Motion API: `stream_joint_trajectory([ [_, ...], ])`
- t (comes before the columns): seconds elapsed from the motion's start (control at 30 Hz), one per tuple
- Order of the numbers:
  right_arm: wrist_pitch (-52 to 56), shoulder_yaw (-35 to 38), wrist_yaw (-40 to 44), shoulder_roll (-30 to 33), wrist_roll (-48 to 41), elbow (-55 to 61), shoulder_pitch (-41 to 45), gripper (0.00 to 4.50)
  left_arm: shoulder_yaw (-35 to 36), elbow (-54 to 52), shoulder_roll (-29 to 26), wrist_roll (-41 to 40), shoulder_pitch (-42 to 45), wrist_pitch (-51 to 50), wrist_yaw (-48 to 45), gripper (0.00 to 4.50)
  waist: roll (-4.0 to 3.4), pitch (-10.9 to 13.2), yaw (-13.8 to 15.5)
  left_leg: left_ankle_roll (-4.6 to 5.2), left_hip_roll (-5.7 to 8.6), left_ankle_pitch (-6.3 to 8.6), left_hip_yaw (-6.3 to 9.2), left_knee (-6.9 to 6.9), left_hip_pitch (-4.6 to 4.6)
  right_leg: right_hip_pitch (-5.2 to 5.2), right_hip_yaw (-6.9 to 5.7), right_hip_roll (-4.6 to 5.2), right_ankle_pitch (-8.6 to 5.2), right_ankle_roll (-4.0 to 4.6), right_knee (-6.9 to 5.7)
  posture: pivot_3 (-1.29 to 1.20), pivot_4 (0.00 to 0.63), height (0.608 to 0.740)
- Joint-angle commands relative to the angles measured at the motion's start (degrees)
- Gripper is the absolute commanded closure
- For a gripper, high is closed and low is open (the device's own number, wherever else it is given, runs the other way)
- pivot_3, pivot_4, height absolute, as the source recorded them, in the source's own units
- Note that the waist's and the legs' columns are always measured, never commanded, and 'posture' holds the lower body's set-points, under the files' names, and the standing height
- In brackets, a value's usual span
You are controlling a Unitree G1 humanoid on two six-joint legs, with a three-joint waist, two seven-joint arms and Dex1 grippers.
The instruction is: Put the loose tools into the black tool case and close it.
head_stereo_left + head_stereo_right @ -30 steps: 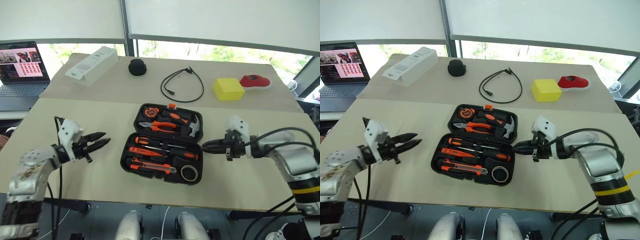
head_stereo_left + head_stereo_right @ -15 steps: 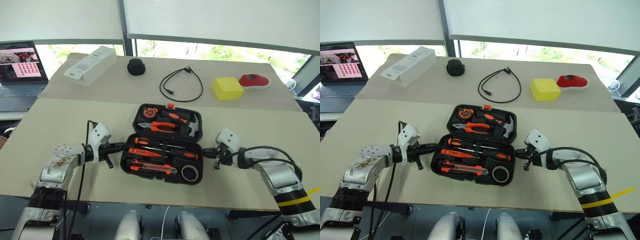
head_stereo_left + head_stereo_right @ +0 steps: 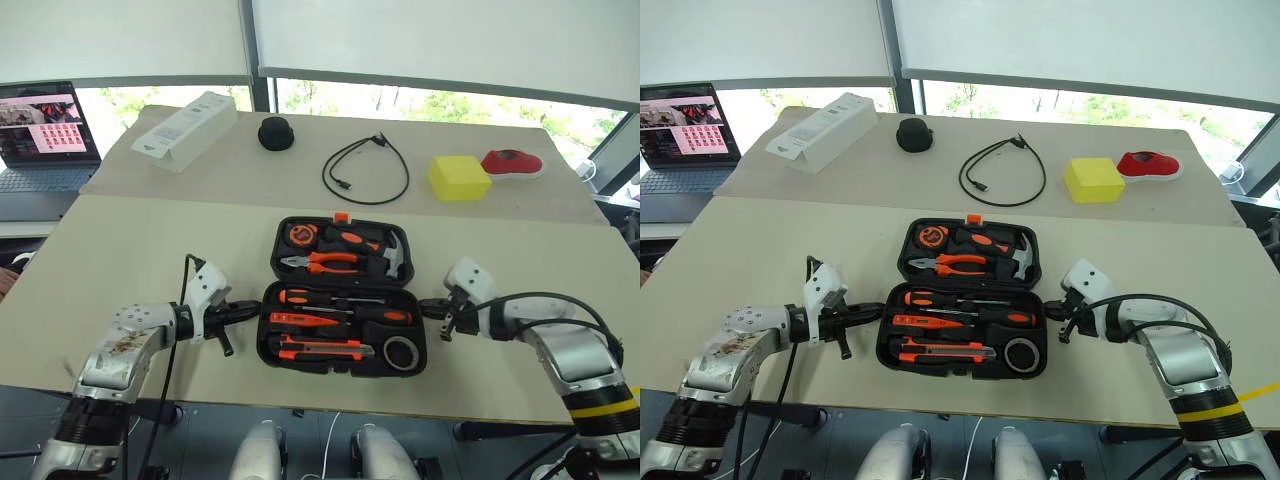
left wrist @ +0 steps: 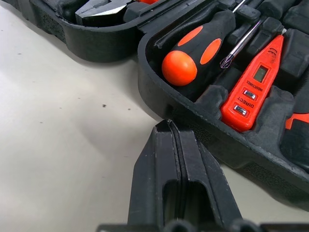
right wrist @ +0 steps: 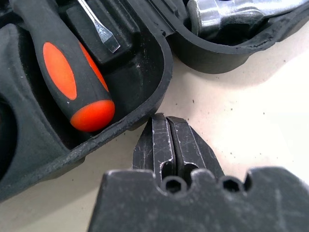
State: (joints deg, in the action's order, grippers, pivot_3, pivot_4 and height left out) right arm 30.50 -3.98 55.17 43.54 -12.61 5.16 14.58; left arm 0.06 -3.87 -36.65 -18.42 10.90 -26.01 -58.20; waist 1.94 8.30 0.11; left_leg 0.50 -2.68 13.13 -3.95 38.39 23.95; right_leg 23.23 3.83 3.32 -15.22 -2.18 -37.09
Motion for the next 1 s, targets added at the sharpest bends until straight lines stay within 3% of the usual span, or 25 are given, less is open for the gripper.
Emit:
stream_joint_trajectory([
  [0.03, 3.59, 3.35, 1.65, 0.99, -4.51, 3.77, -0.26, 4.50, 1.55, -2.26, -1.13, -0.03, -0.22, -2.38, 3.08, 4.44, 0.01, 0.00, -0.09, 0.00, -0.01, 0.00, 0.00, 0.00, 0.00, 0.00, 0.00, -0.01, 0.00, 0.00, 0.00, 0.00, 0.150, 0.740],
  [0.13, 10.26, 7.38, 2.71, 2.23, -9.76, 6.40, 0.37, 3.73, 6.14, -3.80, -3.37, -5.44, 0.55, -10.42, 2.91, 3.76, 0.01, 0.01, -0.31, 0.00, -0.03, 0.00, 0.12, 0.00, 0.00, 0.01, 0.00, -0.03, 0.00, 0.00, -0.02, 0.00, 0.150, 0.740],
  [0.3, 28.97, 11.66, 0.81, 4.27, -19.10, 8.31, 6.33, 2.04, 9.42, -4.19, -8.77, -11.42, 5.06, -26.21, 4.00, 2.01, 0.02, 0.04, -1.10, 0.00, -0.12, -0.01, 0.38, -0.01, -0.07, 0.01, 0.01, -0.12, 0.02, 0.04, -0.09, 0.00, 0.150, 0.740],
  [0.4, 39.19, 10.99, -2.29, 4.40, -20.97, 4.61, 15.54, 1.02, 6.99, -1.78, -11.40, -13.26, 13.26, -38.01, 5.39, 0.96, 0.04, 0.09, -1.02, -0.01, -0.08, -0.01, 0.38, 0.00, -0.15, -0.06, 0.01, -0.10, 0.02, 0.03, -0.08, 0.00, 0.150, 0.740],
  [0.47, 44.28, 7.95, -4.30, 4.32, -19.89, 0.72, 21.44, 0.30, 6.20, 1.27, -9.11, -13.56, 19.26, -42.07, 7.81, 0.14, 0.05, 0.09, -0.77, -0.01, -0.04, -0.03, 0.40, 0.03, -0.14, -0.09, 0.01, -0.10, 0.02, 0.02, -0.09, 0.00, 0.150, 0.740],
  [0.5, 45.44, 5.93, -5.47, 4.18, -18.62, -1.38, 23.68, 0.08, 5.57, 2.92, -7.46, -12.68, 21.94, -43.06, 10.04, 0.02, 0.05, 0.09, -0.67, -0.01, -0.02, -0.04, 0.39, 0.03, -0.10, -0.04, 0.00, -0.10, 0.03, 0.02, -0.07, 0.00, 0.150, 0.740],
  [0.67, 47.71, 1.68, -12.10, -1.52, -14.42, -13.09, 33.43, 0.08, 2.84, 9.21, -0.24, -9.78, 30.15, -45.72, 17.40, 0.02, 0.11, 0.07, -0.77, 0.00, 0.08, -0.03, 0.34, 0.02, 0.08, 0.03, -0.03, -0.03, 0.02, 0.00, -0.01, 0.00, 0.150, 0.740],
  [0.77, 45.44, -1.65, -13.49, -3.54, -11.44, -18.64, 36.72, 0.08, 1.93, 13.63, 2.78, -8.04, 33.29, -45.34, 20.57, 0.02, 0.10, 0.07, -0.98, -0.01, 0.10, -0.04, 0.37, 0.14, 0.67, 0.73, 0.05, -0.03, 0.04, -0.01, -0.20, 0.00, 0.150, 0.740],
  [0.83, 45.29, -2.44, -14.35, -5.00, -10.43, -21.95, 38.41, 0.08, 1.59, 15.71, 4.00, -7.40, 34.41, -44.68, 21.76, 0.02, 0.10, 0.08, -1.06, -0.12, 0.08, -0.12, 0.42, 0.34, 1.12, 1.18, 0.05, -0.06, 0.05, -0.01, -0.79, 0.00, 0.150, 0.740],
  [1.0, 44.26, -5.51, -14.70, -6.18, -8.02, -25.41, 39.40, 0.08, 0.84, 17.58, 5.61, -6.06, 35.08, -44.12, 23.77, 0.02, 0.10, 0.08, -0.97, -0.15, 0.11, -0.14, 0.40, 0.41, 1.16, 1.19, 0.05, -0.02, 0.04, -0.02, -0.86, 0.00, 0.150, 0.740],
])
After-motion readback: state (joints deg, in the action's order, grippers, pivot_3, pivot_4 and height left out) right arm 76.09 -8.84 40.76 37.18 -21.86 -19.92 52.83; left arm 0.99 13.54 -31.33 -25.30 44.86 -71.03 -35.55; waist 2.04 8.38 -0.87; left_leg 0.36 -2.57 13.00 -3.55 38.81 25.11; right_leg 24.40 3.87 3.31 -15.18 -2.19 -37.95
